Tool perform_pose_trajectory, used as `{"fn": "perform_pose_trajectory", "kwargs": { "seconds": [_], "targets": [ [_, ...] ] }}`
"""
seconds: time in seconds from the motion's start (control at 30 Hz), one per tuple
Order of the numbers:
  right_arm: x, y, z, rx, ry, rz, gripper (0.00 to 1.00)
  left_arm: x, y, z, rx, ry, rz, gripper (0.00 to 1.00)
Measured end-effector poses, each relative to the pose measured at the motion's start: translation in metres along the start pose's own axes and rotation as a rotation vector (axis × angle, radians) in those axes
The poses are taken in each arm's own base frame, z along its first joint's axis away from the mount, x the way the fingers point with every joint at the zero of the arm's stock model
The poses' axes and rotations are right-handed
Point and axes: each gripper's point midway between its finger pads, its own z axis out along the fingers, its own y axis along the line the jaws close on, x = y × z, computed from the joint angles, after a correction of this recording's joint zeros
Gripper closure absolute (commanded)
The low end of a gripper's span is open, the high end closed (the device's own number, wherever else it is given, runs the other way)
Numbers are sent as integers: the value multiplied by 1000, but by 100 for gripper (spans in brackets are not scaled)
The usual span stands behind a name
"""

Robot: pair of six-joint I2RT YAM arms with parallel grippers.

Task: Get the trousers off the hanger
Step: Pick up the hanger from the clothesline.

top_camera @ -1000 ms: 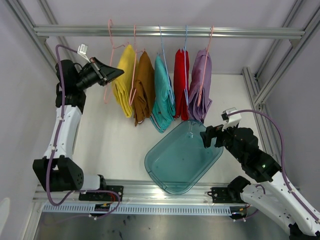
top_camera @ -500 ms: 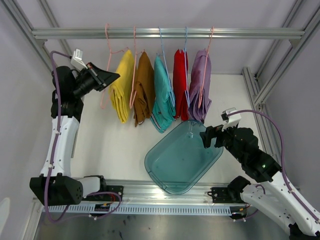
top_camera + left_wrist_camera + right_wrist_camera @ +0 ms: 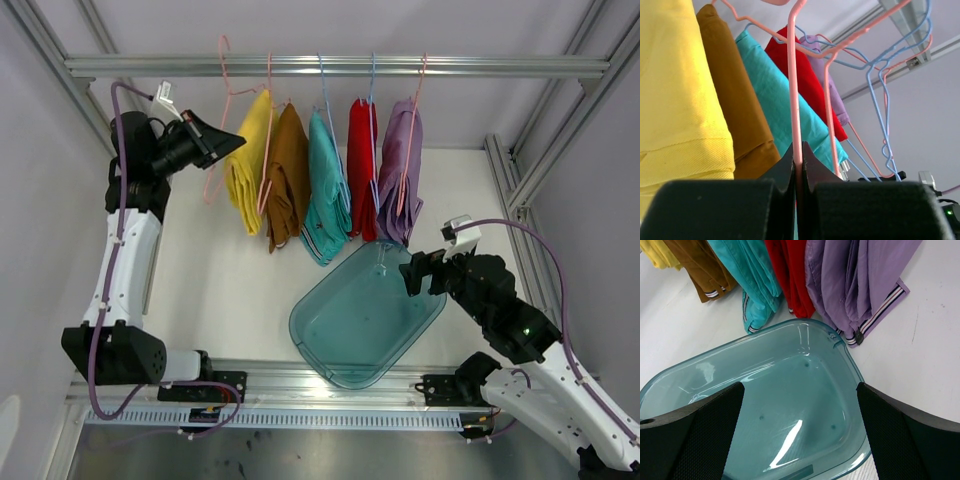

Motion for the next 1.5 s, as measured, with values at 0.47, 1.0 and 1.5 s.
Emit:
{"fn": "perform_pose_trajectory", "kwargs": {
  "seconds": [0.47, 1.0, 1.5],
  "targets": [
    [4, 0, 4, 4, 23, -5, 1, -14, -35, -17, 3, -46, 91, 99],
    [5, 1, 4, -3, 26, -4, 0, 50, -49, -100, -81, -147, 168, 99],
    [-17, 5, 0, -10, -18, 6, 1, 116, 19, -129, -295, -166, 122, 100]
  ]
}}
